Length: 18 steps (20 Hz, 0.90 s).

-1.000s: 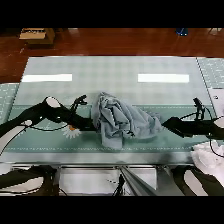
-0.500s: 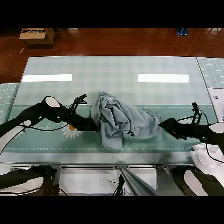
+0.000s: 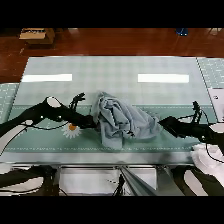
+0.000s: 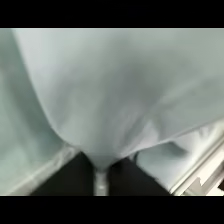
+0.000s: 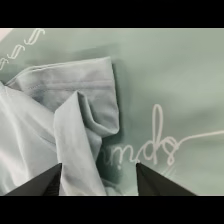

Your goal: Fold the shirts.

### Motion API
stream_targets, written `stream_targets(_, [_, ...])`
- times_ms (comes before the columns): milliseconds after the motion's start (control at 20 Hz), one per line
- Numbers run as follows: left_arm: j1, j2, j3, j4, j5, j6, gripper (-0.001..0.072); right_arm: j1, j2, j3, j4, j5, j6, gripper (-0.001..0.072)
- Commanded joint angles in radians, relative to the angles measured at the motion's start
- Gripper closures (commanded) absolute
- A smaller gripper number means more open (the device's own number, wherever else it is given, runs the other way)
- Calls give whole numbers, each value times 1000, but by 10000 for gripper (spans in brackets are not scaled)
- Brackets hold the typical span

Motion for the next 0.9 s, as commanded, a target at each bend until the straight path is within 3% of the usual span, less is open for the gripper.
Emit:
stream_targets(0, [0,-38,0,-2,-39,3,685,0,0,0,19,-1,-9,183])
stream_targets(350, [2,-3,0,0,-119,43,687,0,-2,-1,19,11,-27,182])
stream_targets(550, [2,32,0,0,-117,45,687,38,-125,-1,21,-35,-28,189])
stream_targets(600, [2,44,1,-2,-117,56,687,85,-170,0,39,-66,-32,271])
stream_targets(700, [2,72,11,-4,-122,62,687,191,-238,11,144,-98,-98,680])
stream_targets(850, [34,182,82,-3,-147,61,688,237,-196,142,132,58,-200,678])
